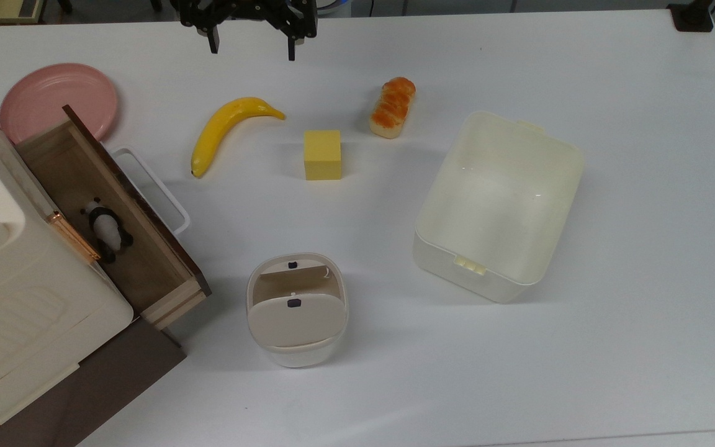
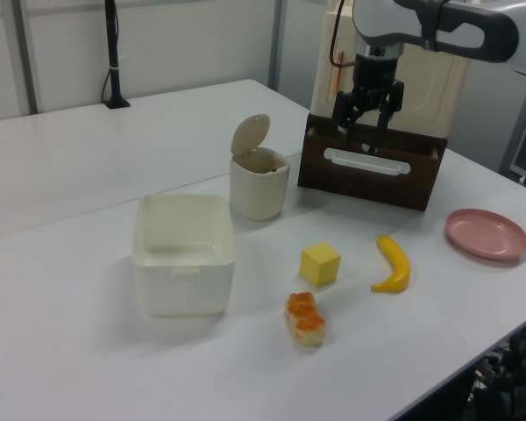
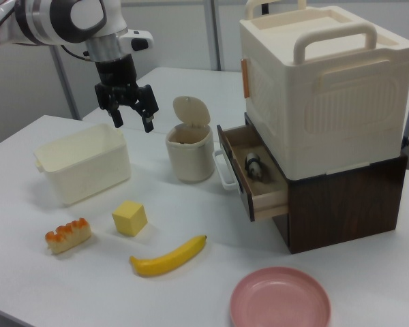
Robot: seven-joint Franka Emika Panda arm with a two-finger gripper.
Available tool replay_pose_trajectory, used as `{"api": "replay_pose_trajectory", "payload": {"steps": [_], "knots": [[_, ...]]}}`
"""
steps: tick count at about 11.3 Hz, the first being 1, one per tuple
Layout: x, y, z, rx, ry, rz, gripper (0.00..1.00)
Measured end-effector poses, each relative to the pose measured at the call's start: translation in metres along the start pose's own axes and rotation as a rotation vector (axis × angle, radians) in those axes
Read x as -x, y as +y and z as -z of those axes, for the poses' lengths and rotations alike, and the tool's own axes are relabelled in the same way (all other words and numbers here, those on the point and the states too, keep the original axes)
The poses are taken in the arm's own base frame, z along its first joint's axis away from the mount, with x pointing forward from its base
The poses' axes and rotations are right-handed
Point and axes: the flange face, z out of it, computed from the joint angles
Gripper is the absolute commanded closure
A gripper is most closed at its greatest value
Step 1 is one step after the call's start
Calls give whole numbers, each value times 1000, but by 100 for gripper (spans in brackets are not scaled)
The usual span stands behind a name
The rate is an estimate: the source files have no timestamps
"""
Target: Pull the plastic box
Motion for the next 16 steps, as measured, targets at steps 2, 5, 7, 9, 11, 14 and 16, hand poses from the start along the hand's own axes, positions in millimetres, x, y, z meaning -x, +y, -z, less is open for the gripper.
{"api": "replay_pose_trajectory", "payload": {"steps": [2, 5, 7, 9, 11, 14, 16], "knots": [[0, 0, 0, 0, -1, 1, 0], [0, -1, -1, 0, -5, 3, 0], [1, -1, -1, 0, -7, 23, 0], [0, -2, -2, 0, -9, 85, 0], [0, -19, -4, -21, -11, 169, 0], [1, -85, -10, -27, -20, 477, 0], [0, -128, -24, -52, -33, 693, 0]]}}
